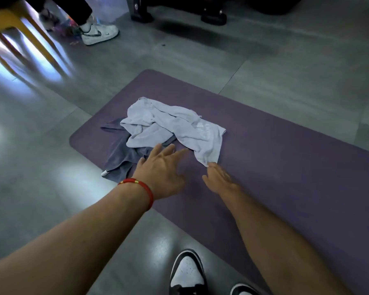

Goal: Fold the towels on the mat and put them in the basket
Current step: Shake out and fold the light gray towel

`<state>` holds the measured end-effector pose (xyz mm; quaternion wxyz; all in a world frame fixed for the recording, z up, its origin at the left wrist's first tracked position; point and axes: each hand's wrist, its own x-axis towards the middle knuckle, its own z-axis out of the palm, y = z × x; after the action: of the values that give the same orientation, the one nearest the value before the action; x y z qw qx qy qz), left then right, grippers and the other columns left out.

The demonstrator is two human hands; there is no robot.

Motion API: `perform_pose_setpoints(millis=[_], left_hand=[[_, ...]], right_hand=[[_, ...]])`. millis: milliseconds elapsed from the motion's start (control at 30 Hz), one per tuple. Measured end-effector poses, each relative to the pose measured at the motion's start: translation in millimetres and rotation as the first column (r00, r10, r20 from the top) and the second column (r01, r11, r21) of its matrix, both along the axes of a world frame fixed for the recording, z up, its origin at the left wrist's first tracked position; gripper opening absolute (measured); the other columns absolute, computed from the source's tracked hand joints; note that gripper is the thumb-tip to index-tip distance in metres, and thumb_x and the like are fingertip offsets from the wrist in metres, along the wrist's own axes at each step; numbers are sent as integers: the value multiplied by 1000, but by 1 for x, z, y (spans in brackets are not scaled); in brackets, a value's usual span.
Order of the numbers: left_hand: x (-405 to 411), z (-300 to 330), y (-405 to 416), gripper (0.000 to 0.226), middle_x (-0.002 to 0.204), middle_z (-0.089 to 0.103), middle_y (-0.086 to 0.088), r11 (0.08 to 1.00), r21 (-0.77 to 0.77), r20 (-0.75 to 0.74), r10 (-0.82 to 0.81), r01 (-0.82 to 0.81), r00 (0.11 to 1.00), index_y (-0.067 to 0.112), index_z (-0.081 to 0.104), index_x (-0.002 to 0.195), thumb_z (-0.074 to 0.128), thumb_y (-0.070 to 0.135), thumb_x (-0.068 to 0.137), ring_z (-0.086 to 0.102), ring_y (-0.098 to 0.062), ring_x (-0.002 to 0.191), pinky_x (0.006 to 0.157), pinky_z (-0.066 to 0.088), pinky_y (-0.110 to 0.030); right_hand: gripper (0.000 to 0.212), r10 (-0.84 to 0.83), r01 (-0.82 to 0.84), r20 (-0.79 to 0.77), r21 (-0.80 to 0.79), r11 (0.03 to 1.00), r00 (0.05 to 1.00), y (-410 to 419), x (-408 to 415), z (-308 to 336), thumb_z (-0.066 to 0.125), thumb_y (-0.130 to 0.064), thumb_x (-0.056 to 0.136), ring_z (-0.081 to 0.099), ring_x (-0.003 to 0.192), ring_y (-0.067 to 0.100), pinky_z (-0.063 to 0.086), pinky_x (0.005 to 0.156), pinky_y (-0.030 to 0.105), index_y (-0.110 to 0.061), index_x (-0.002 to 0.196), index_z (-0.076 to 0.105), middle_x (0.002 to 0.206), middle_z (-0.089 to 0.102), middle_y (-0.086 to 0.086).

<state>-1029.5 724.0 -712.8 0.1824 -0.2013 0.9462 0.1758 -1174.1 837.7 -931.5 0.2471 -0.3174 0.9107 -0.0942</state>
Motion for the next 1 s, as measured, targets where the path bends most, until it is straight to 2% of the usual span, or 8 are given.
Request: perform_pose_setpoints(millis=[167, 333, 467, 567, 667, 733, 800, 1000], left_hand=[[-17, -14, 6, 81, 164, 13, 3, 999, 0, 77, -49, 50, 996, 40, 19, 153, 58, 48, 82, 1, -22, 152, 120, 18, -52], [-47, 19, 39, 83, 160, 27, -7, 987, 21, 21, -162, 162, 987, 22, 26, 154, 69, 33, 84, 31, -26, 144, 115, 29, -33], [-65, 56, 86, 75, 149, 45, 2, 946, 84, -12, -314, 314, 949, 27, 38, 148, 71, 47, 83, 45, -23, 135, 110, 38, -34], [-73, 73, 133, 45, 117, 67, 4, 904, 178, -132, -368, 388, 920, 31, 61, 117, 75, 50, 78, 65, -17, 99, 85, 53, -29], [-76, 86, 171, 22, 80, 65, 6, 893, 167, -251, -372, 418, 894, 24, 62, 89, 75, 40, 81, 61, -16, 71, 66, 45, -24], [-77, 92, 190, 21, 79, 62, 4, 886, 120, -323, -391, 447, 862, 22, 61, 86, 76, 36, 80, 58, -18, 73, 65, 41, -25], [-79, 92, 206, 21, 82, 61, 2, 863, 17, -338, -470, 504, 815, 25, 56, 82, 75, 32, 78, 56, -21, 78, 65, 38, -26], [-92, 80, 243, 22, 87, 57, -5, 821, -216, -280, -570, 528, 772, 22, 53, 89, 68, 30, 76, 54, -30, 81, 67, 39, -30]], right_hand=[[16, -108, 90, -50, -280, 956, 993, 53, -5, 77, 57, -10, 92, 62, 106, 28, 50, 86, 37, -16, 97, 70, 110, 67, 5], [30, -82, 16, -158, -380, 925, 984, 124, 9, 187, 53, -1, 86, 62, 97, 23, 49, 82, 34, -23, 95, 71, 100, 70, -2], [23, -171, 51, -219, -466, 884, 961, 190, 29, 264, 58, -7, 83, 57, 70, 15, 44, 66, 29, -27, 87, 70, 79, 66, -8], [24, -290, 171, -127, -565, 807, 948, 223, 36, 296, 60, -10, 80, 64, 72, 19, 55, 70, 37, -33, 73, 65, 76, 70, -4], [12, -399, 308, 22, -675, 670, 917, 247, 38, 305, 57, -26, 69, 67, 71, 25, 59, 73, 47, -34, 68, 66, 68, 68, -3], [13, -464, 384, 108, -737, 556, 879, 267, 39, 306, 56, -26, 66, 62, 65, 23, 60, 73, 53, -32, 69, 67, 65, 66, -3], [23, -511, 467, 209, -760, 451, 834, 289, 42, 307, 56, -4, 76, 56, 65, 20, 59, 75, 53, -24, 71, 66, 66, 61, 2], [32, -572, 565, 340, -778, 274, 746, 356, 49, 303, 49, 9, 85, 52, 68, 14, 47, 66, 29, -16, 86, 69, 74, 63, 5]])
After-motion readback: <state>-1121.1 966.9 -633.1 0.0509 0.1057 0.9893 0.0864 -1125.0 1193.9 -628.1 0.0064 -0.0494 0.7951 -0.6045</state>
